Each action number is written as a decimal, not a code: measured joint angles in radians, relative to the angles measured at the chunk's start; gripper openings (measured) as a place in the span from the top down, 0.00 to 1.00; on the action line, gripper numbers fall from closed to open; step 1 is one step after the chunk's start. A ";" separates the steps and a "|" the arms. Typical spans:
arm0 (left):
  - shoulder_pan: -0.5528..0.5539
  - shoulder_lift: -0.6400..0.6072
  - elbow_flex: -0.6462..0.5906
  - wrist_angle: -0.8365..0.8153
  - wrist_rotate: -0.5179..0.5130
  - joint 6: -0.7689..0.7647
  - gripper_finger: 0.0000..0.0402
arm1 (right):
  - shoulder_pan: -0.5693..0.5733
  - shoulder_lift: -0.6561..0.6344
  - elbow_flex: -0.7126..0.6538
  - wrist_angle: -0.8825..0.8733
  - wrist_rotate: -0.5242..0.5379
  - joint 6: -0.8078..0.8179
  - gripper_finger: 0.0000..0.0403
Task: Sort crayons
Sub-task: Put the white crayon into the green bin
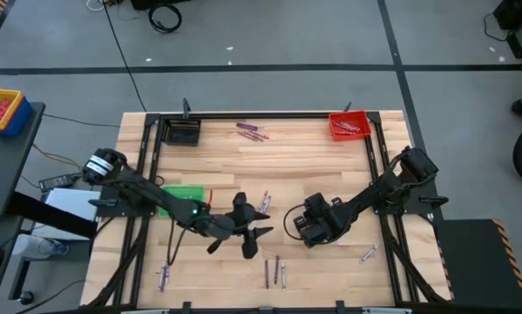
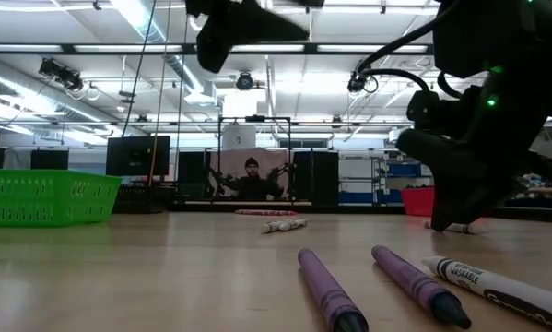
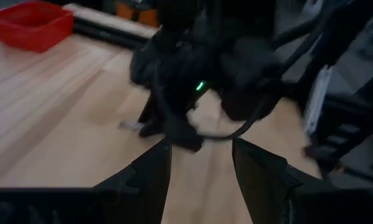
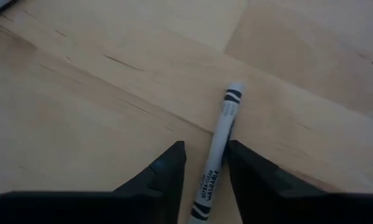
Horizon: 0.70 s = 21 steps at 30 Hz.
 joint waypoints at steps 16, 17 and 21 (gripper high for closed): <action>-0.036 0.021 0.001 0.194 0.010 0.116 0.54 | 0.001 -0.009 0.027 -0.020 0.006 -0.073 0.89; -0.036 0.036 0.001 0.196 0.011 0.116 0.54 | 0.006 -0.018 0.032 -0.030 0.011 -0.086 0.89; -0.036 0.100 0.001 0.196 0.011 0.094 0.54 | 0.045 -0.101 0.054 -0.033 0.074 -0.127 0.89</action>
